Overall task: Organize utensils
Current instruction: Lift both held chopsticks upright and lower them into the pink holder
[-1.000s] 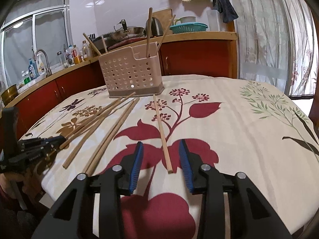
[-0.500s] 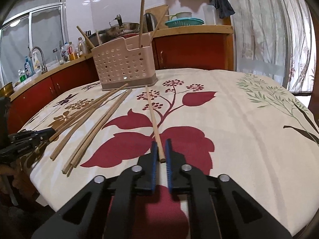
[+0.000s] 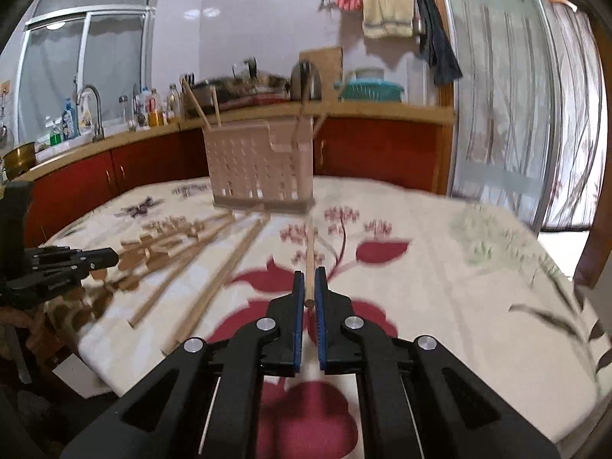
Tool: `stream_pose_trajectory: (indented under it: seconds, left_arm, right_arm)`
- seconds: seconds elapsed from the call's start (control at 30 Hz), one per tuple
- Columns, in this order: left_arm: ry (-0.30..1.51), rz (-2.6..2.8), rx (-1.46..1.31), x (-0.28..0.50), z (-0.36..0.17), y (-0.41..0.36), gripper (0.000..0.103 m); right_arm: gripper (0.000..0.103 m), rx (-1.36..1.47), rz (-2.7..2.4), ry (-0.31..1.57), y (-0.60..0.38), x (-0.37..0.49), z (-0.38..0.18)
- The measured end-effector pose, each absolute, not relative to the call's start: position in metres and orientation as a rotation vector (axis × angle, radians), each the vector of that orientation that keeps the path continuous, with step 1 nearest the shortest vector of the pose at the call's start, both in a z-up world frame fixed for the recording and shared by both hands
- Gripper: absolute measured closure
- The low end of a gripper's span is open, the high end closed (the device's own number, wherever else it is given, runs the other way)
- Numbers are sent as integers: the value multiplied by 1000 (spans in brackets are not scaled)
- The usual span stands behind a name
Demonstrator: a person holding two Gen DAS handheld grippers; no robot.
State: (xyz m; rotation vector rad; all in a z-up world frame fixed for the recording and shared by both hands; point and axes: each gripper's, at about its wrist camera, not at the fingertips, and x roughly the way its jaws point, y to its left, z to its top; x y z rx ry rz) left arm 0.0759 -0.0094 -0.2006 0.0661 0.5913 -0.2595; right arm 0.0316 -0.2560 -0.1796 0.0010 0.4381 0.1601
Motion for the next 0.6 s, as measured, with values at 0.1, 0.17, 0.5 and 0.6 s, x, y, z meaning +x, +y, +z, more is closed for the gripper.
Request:
stream_pose_trajectory:
  seconds: [0.1, 0.17, 0.5, 0.6]
  left_arm:
    - [543, -247, 53, 70, -184, -4, 96]
    - [512, -238, 45, 67, -172, 1, 96]
    - [384, -218, 20, 47, -113, 15, 96]
    - [357, -212, 18, 42, -94, 20, 96]
  right_arm:
    - [97, -4, 163, 388, -253, 27, -160]
    - [97, -8, 168, 353, -251, 24, -147]
    - [97, -10, 196, 232, -243, 14, -98]
    - [97, -3, 202, 211, -242, 17, -87]
